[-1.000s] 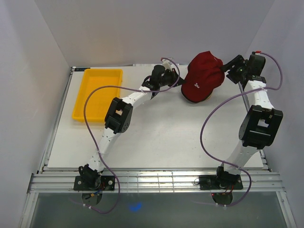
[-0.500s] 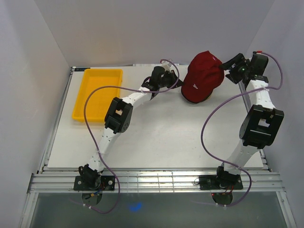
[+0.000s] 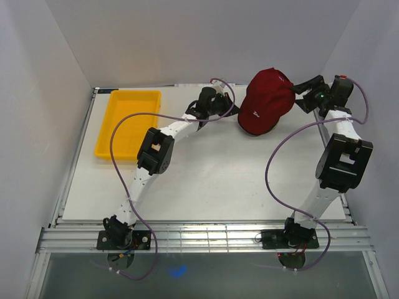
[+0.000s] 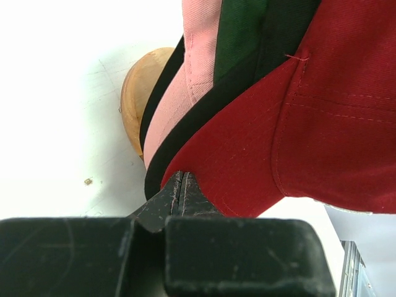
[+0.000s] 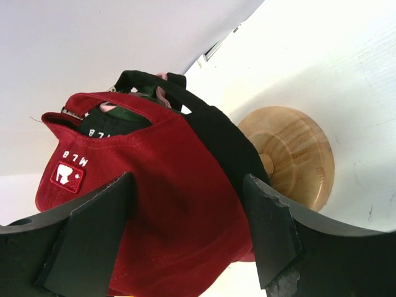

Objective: Stack the hats

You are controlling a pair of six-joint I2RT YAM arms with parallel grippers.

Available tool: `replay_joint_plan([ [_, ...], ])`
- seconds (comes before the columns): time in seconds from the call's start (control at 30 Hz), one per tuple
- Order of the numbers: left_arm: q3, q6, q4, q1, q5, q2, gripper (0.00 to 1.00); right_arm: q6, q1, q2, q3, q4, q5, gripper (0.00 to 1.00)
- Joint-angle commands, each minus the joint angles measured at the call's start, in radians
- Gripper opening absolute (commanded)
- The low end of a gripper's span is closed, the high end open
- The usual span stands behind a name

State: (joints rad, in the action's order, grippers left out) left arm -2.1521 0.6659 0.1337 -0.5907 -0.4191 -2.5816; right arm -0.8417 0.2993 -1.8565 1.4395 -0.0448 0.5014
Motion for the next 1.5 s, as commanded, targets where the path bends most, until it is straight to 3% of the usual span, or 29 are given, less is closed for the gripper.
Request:
replay_joint_plan([
  [0.0,0.011,-0.019,-0.036,0.002,-0.007,0.032,0.00,-0.010,0.003,-0.027,0.065,-0.027,-0.003,0.77],
  [0.1,0.009,-0.020,-0.039,0.002,-0.007,0.032,0.00,-0.013,0.003,-0.052,0.091,-0.012,-0.003,0.72],
  [0.33,0.008,-0.025,-0.046,0.003,-0.009,0.032,0.00,-0.028,0.003,-0.063,0.111,-0.064,0.025,0.78],
  [0.7,0.041,-0.048,-0.051,0.011,-0.018,0.075,0.00,-0.034,0.003,-0.076,0.177,-0.055,0.040,0.81],
  [0.77,0.054,-0.049,-0.046,0.015,-0.018,0.095,0.04,-0.034,0.003,-0.076,0.186,-0.053,0.040,0.81],
  [1.0,0.119,-0.065,-0.028,0.046,-0.009,0.189,0.35,-0.039,0.012,-0.049,0.206,-0.047,0.042,0.82],
  [1.3,0.199,-0.081,-0.066,0.085,-0.018,0.345,0.40,-0.037,0.026,0.075,0.138,-0.023,0.066,0.82],
  [1.47,0.233,-0.127,-0.221,0.086,-0.015,0.491,0.42,0.047,0.026,0.224,-0.003,0.026,0.071,0.82],
])
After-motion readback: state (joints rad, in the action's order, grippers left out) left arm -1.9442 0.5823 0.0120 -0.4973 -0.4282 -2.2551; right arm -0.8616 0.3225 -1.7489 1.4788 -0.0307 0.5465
